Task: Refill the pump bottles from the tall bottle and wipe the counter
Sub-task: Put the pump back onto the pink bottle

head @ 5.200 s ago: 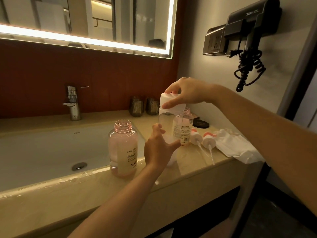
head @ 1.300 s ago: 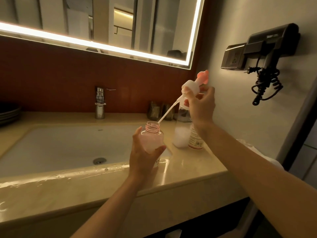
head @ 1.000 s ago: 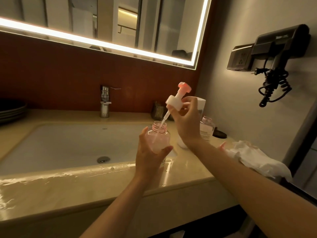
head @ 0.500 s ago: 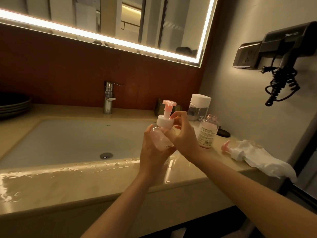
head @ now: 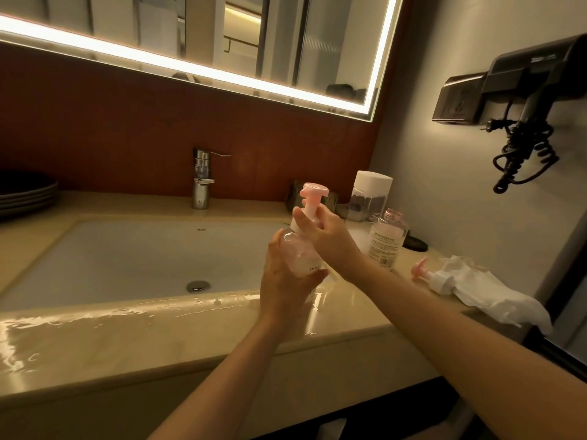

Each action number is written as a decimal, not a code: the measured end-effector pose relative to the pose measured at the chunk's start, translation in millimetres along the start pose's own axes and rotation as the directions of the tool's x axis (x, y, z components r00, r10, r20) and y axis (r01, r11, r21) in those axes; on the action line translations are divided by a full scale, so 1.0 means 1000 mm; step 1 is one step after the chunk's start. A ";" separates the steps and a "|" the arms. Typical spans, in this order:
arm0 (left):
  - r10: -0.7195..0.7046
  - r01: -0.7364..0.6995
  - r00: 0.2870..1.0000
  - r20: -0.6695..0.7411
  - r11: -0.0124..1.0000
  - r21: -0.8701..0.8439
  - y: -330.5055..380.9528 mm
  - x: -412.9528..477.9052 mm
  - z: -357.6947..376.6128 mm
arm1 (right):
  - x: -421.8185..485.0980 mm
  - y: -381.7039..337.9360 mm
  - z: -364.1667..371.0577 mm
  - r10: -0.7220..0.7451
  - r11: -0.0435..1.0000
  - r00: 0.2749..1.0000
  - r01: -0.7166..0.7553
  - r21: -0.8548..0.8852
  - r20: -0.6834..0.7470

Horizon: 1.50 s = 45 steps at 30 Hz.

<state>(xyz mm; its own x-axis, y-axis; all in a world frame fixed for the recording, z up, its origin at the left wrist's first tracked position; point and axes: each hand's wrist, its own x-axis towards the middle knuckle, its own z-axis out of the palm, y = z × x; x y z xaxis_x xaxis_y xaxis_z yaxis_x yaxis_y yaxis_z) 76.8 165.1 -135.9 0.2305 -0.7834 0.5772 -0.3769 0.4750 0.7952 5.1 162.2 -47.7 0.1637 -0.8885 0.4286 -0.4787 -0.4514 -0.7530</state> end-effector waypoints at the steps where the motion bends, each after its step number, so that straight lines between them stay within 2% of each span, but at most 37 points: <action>1: 0.001 -0.001 1.000 -0.002 1.000 -0.007 0.000 0.000 0.000 | -0.004 0.001 0.000 -0.013 1.000 1.000 0.012 -0.024 -0.025; 5: -0.004 0.004 1.000 -0.001 1.000 -0.005 0.001 0.000 0.001 | -0.009 0.002 -0.001 -0.092 0.986 0.981 0.065 -0.155 -0.169; 7: -0.003 0.003 1.000 -0.004 1.000 0.008 0.001 0.000 0.001 | -0.003 -0.002 -0.002 -0.047 0.988 0.988 0.024 -0.152 -0.146; 9: 0.002 -0.002 1.000 -0.004 1.000 0.025 -0.001 0.001 0.002 | 0.004 -0.005 -0.002 0.017 0.992 0.999 -0.023 -0.125 -0.047; 11: 0.003 -0.003 1.000 -0.004 1.000 0.028 -0.002 0.001 0.002 | 0.003 -0.005 0.001 0.019 0.992 1.000 -0.019 -0.125 0.001; 16: -0.002 0.002 1.000 -0.002 1.000 0.005 0.001 0.000 0.001 | -0.019 -0.001 0.002 -0.064 0.988 0.994 0.050 -0.145 -0.090; 19: 0.000 0.000 1.000 -0.004 1.000 -0.005 -0.001 -0.001 0.001 | -0.022 -0.003 -0.005 -0.047 0.991 0.991 0.030 -0.133 -0.122; 23: 0.004 -0.004 1.000 -0.012 1.000 0.009 0.000 0.000 0.001 | -0.004 -0.006 -0.005 0.043 0.994 0.999 -0.044 -0.095 -0.018; 25: 0.006 -0.006 1.000 -0.004 1.000 -0.009 0.002 -0.001 0.000 | -0.003 -0.004 0.001 0.028 0.993 1.000 -0.028 -0.117 -0.004; 30: 0.001 -0.001 1.000 0.000 1.000 -0.020 0.002 -0.001 0.000 | -0.030 0.000 0.010 -0.097 0.939 0.980 0.033 -0.342 -0.171; 33: -0.004 0.004 1.000 0.000 1.000 -0.031 0.001 -0.002 0.000 | -0.031 -0.005 0.004 -0.092 0.959 0.974 0.030 -0.283 -0.209; 35: -0.009 0.009 1.000 -0.002 1.000 -0.007 0.001 -0.003 -0.001 | -0.019 -0.009 0.000 -0.041 0.977 0.978 -0.004 -0.215 -0.203; 40: 0.012 -0.012 1.000 -0.005 1.000 0.012 0.000 -0.002 -0.001 | -0.004 -0.006 0.006 0.021 0.986 0.999 -0.026 -0.162 -0.033; 45: 0.027 -0.027 1.000 -0.002 1.000 -0.004 -0.002 -0.001 0.000 | -0.026 0.000 0.009 -0.086 0.960 0.988 0.048 -0.275 -0.129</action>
<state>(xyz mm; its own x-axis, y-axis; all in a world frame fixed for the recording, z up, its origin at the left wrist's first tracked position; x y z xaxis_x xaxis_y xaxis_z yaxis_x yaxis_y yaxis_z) 77.3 164.7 -138.4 0.2222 -0.7691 0.5992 -0.3797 0.4978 0.7798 8.5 185.1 -63.3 0.0916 -0.8285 0.5525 -0.6894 -0.4531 -0.5651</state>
